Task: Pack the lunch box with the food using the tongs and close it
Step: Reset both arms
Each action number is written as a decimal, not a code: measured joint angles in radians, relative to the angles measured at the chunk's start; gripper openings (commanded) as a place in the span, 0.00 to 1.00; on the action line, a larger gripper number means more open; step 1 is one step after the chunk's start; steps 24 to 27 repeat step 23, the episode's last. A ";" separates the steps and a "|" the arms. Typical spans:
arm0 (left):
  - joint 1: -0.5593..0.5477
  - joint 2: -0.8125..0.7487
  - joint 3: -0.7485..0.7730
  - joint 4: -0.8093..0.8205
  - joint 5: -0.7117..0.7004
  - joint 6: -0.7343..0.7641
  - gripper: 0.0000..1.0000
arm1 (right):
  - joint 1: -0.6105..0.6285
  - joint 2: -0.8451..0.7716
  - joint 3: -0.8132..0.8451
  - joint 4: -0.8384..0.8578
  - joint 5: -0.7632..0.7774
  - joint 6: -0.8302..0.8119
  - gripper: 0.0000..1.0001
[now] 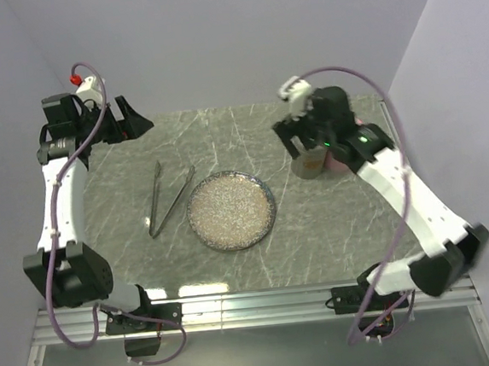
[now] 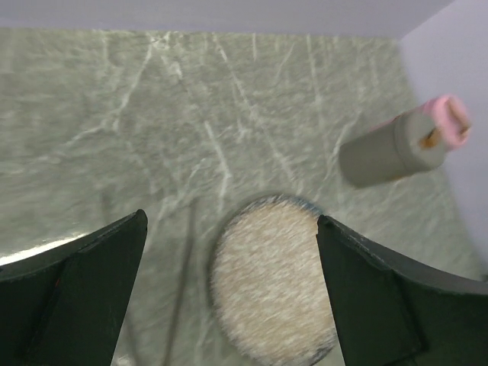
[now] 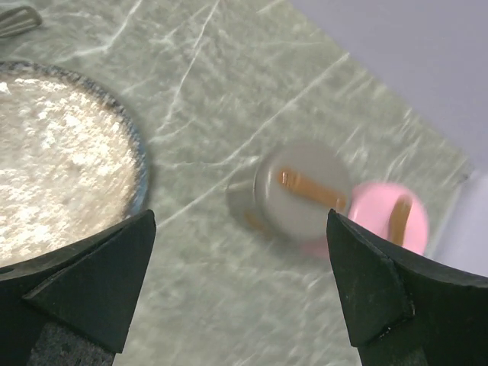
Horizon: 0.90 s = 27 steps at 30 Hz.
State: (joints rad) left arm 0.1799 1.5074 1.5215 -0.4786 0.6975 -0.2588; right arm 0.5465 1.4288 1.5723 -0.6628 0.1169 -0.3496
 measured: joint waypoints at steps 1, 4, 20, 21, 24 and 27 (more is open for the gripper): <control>0.000 -0.028 -0.009 -0.024 -0.010 0.048 0.99 | -0.032 -0.060 -0.049 -0.006 -0.036 0.035 1.00; 0.000 -0.127 -0.070 -0.079 -0.046 0.175 0.99 | -0.095 -0.248 -0.201 -0.021 -0.141 0.116 1.00; -0.010 -0.484 -0.515 -0.172 -0.219 0.460 0.99 | -0.328 -0.707 -0.678 -0.022 -0.266 0.309 1.00; -0.010 -0.488 -0.523 -0.171 -0.225 0.461 0.99 | -0.343 -0.714 -0.683 -0.023 -0.272 0.314 1.00; -0.011 -0.492 -0.539 -0.171 -0.234 0.459 1.00 | -0.377 -0.726 -0.684 -0.024 -0.287 0.325 1.00; -0.011 -0.492 -0.539 -0.171 -0.234 0.459 1.00 | -0.377 -0.726 -0.684 -0.024 -0.287 0.325 1.00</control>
